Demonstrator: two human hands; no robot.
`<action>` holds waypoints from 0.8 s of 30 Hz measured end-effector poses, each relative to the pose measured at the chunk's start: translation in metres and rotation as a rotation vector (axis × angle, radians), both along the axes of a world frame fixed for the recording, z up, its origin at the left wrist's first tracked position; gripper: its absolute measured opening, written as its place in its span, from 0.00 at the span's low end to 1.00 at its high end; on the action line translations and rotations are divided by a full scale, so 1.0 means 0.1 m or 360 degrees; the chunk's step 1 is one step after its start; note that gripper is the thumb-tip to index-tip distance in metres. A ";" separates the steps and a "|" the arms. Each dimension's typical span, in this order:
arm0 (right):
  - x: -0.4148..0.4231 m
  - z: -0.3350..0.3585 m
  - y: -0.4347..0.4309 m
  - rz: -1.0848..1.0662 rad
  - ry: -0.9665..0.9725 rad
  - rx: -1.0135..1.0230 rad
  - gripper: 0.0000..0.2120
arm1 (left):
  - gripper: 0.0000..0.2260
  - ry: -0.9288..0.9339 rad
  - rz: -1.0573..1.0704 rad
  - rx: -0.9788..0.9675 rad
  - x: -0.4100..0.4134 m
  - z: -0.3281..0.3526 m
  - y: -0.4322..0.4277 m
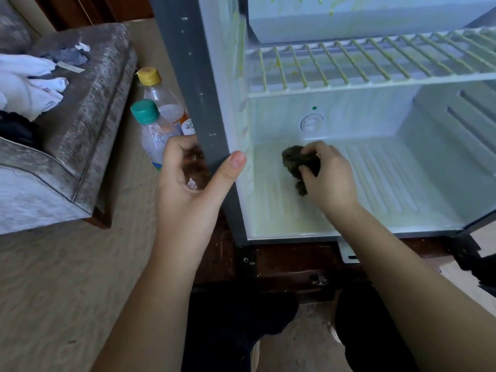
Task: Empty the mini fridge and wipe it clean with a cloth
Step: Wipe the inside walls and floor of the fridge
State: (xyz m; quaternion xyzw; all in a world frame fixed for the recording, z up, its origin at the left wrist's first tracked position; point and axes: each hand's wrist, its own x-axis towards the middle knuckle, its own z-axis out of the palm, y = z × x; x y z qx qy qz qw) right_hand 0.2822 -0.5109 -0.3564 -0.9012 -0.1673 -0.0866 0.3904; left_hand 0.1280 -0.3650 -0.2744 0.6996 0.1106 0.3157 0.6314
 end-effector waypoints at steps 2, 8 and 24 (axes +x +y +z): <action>0.25 -0.07 0.11 -0.0125 0.0114 -0.0017 0.19 | 0.16 0.0004 -0.0039 -0.0010 0.00 -0.01 0.08; 0.48 -0.17 0.74 0.0369 0.0118 -0.0193 0.24 | 0.16 -0.0052 -0.0094 -0.0014 0.05 -0.06 0.14; -1.11 -0.22 -0.10 0.0582 -0.0216 -0.0451 0.20 | 0.13 -0.0001 0.0239 0.0163 -0.06 0.01 -0.12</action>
